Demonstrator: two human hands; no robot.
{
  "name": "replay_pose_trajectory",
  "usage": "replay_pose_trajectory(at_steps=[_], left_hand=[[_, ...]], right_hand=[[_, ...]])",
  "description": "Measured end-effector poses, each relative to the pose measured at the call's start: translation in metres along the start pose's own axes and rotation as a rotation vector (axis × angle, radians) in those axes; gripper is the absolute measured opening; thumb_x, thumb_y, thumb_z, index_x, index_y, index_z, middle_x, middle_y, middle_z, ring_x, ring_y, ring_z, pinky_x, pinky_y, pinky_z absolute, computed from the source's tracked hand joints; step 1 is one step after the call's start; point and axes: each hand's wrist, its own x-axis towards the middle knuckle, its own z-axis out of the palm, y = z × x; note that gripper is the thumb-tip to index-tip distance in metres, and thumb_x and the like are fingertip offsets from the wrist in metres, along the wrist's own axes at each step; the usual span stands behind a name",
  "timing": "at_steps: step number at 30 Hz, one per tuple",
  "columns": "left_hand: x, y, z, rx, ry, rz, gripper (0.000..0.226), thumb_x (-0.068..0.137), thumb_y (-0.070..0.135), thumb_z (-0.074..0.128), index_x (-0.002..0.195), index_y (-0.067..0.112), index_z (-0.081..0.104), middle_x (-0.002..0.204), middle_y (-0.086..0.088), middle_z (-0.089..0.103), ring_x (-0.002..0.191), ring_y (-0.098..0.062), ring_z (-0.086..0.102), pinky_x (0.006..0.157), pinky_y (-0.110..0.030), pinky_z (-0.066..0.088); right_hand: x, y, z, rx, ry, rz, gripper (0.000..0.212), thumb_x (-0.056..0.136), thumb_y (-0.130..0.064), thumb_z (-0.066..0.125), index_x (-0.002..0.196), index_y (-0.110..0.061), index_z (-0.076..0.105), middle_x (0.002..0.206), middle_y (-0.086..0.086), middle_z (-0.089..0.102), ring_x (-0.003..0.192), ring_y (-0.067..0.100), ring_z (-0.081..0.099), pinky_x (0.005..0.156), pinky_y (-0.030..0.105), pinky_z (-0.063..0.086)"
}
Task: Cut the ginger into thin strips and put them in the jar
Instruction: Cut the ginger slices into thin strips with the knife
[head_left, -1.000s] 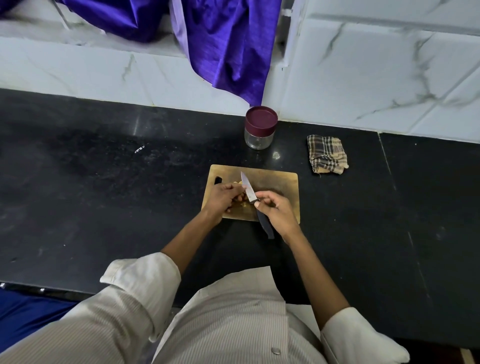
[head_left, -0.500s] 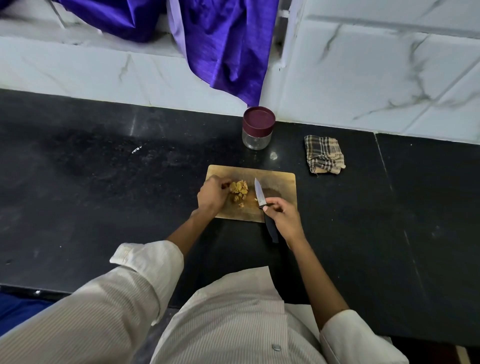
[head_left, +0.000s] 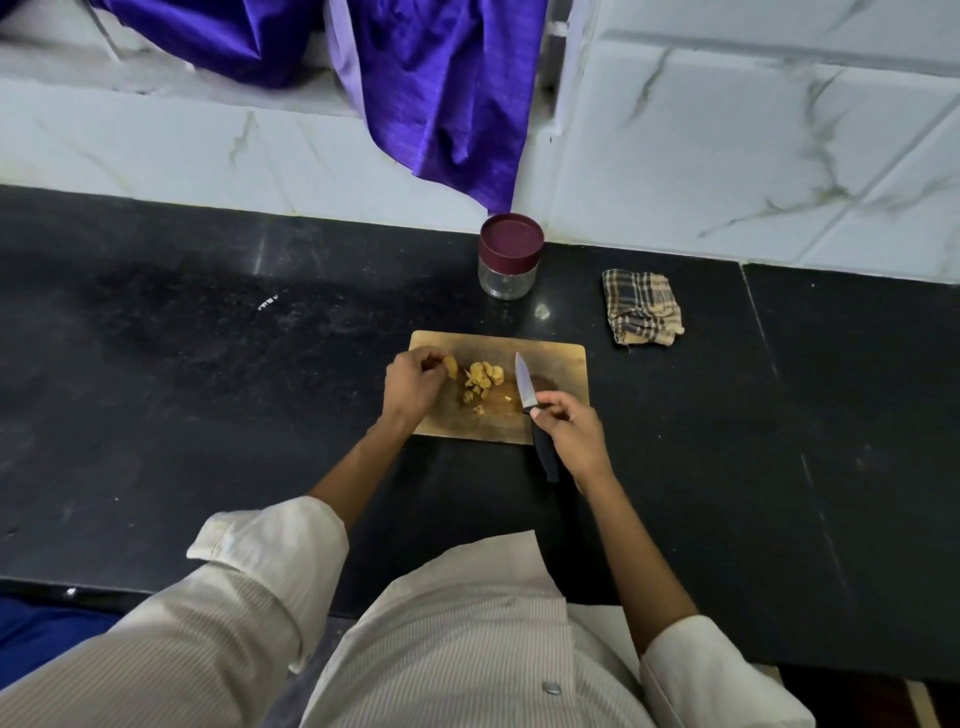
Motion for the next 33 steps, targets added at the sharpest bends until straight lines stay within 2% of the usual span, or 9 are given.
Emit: replay_pose_trajectory(at_steps=[2,6,9,11,16,19,24,28,33], left_hand=[[-0.006,0.002,0.001,-0.057,-0.013,0.003,0.016,0.094,0.01,0.053,0.096,0.014,0.069,0.082,0.005,0.063,0.071,-0.007,0.057,0.058,-0.019,0.047],[-0.016,0.011,0.015,-0.126,-0.055,-0.008,0.014,0.095,0.013,0.053,0.101,0.009,0.065,0.084,0.001,0.064,0.072,-0.011,0.06,0.06,-0.021,0.048],[-0.024,0.023,0.029,-0.25,-0.103,-0.041,0.013,0.096,0.01,0.053,0.103,0.002,0.06,0.077,-0.004,0.064,0.056,-0.01,0.059,0.045,-0.021,0.048],[-0.027,0.028,0.037,-0.332,-0.141,-0.065,0.012,0.096,0.01,0.054,0.104,0.003,0.061,0.08,-0.006,0.066,0.051,-0.008,0.057,0.042,-0.022,0.048],[-0.034,0.037,0.048,-0.349,-0.255,-0.096,0.018,0.092,0.01,0.06,0.11,0.008,0.062,0.09,-0.008,0.064,0.056,-0.008,0.054,0.045,-0.021,0.049],[-0.037,0.041,0.057,-0.322,-0.251,-0.101,0.013,0.094,0.01,0.058,0.104,0.009,0.065,0.083,-0.004,0.064,0.056,-0.007,0.053,0.045,-0.019,0.05],[-0.036,0.042,0.07,-0.334,-0.272,-0.131,0.01,0.095,0.015,0.058,0.098,0.014,0.067,0.08,-0.003,0.064,0.055,-0.005,0.053,0.045,-0.019,0.05],[-0.038,0.039,0.073,-0.326,-0.261,-0.126,0.009,0.094,0.017,0.058,0.096,0.013,0.066,0.08,-0.005,0.063,0.057,-0.005,0.056,0.047,-0.021,0.052],[-0.035,0.039,0.072,-0.152,-0.196,0.035,0.009,0.088,0.009,0.065,0.096,0.013,0.069,0.091,-0.003,0.069,0.067,-0.007,0.065,0.059,-0.02,0.056]], right_hand=[[0.001,0.001,-0.002,-0.007,0.022,0.008,0.024,0.096,-0.014,0.061,0.12,-0.019,0.066,0.105,-0.004,0.066,0.099,0.007,0.059,0.078,0.02,0.045],[0.001,0.0,-0.005,-0.022,0.021,0.009,0.025,0.096,-0.013,0.062,0.12,-0.017,0.065,0.106,-0.003,0.065,0.101,0.009,0.059,0.085,0.024,0.045],[-0.001,0.003,-0.009,-0.003,0.035,-0.011,0.023,0.095,-0.013,0.063,0.118,-0.016,0.067,0.106,-0.002,0.067,0.1,0.01,0.061,0.081,0.021,0.046],[-0.002,0.005,-0.012,0.01,0.036,-0.006,0.023,0.095,-0.013,0.064,0.117,-0.016,0.068,0.107,-0.001,0.068,0.101,0.01,0.062,0.082,0.021,0.047],[-0.004,0.01,-0.02,0.031,0.019,0.035,0.024,0.095,-0.012,0.063,0.118,-0.016,0.068,0.109,0.0,0.068,0.104,0.012,0.062,0.084,0.023,0.047],[-0.006,0.014,-0.026,0.051,0.029,0.047,0.023,0.095,-0.012,0.063,0.116,-0.016,0.068,0.109,0.0,0.069,0.103,0.012,0.062,0.082,0.022,0.047],[-0.009,0.02,-0.035,0.078,0.041,0.076,0.02,0.095,-0.013,0.063,0.112,-0.02,0.069,0.11,-0.002,0.068,0.105,0.012,0.062,0.093,0.031,0.05],[-0.011,0.024,-0.036,0.083,0.031,0.083,0.021,0.095,-0.013,0.062,0.114,-0.019,0.069,0.112,-0.004,0.068,0.105,0.01,0.061,0.091,0.028,0.049],[-0.011,0.025,-0.035,0.094,0.028,0.082,0.021,0.095,-0.013,0.063,0.114,-0.017,0.07,0.108,-0.002,0.069,0.102,0.01,0.062,0.083,0.023,0.048]])
